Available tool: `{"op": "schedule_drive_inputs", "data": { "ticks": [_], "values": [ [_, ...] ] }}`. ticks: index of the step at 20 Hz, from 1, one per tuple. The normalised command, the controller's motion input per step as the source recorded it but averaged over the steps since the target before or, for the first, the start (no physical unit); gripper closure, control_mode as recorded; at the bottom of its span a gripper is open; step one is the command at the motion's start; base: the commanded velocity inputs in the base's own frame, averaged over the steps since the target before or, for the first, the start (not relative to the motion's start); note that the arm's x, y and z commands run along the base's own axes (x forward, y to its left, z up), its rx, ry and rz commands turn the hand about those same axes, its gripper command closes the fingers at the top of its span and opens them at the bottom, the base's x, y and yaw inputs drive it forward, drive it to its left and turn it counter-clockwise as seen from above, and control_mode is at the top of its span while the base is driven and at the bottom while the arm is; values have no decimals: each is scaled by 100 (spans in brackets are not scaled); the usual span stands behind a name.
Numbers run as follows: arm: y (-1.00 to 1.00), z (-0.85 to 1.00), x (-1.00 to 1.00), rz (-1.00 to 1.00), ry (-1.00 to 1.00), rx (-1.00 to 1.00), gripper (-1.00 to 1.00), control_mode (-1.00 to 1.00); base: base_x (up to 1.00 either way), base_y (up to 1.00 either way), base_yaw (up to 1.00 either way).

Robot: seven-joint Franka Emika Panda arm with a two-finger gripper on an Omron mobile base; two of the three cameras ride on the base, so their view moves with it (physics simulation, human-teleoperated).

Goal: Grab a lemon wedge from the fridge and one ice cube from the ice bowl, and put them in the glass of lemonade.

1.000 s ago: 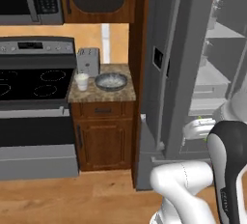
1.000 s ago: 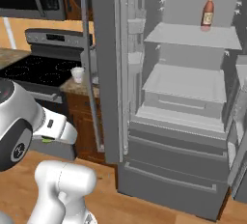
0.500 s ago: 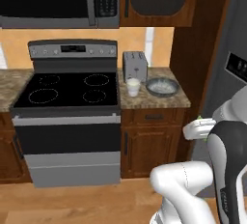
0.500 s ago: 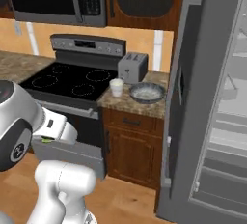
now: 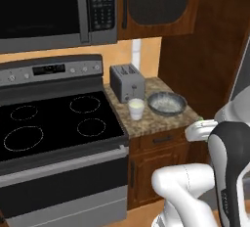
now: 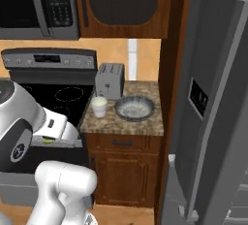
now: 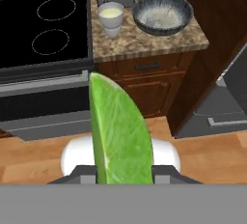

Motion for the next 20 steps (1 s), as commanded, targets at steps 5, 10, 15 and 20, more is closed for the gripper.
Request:
{"op": "schedule_drive_inputs", "data": {
  "ticks": [5,10,15,20],
  "values": [
    [0,0,0,0,0,0,100,100,92,43,-43],
    [0,0,0,0,0,0,100,100,100,84,-30],
    [10,-1,15,-3,0,-1,100,-100,46,45,-13],
    [12,-5,31,-5,0,0,100,-100,0,0,0]
  ]
}}
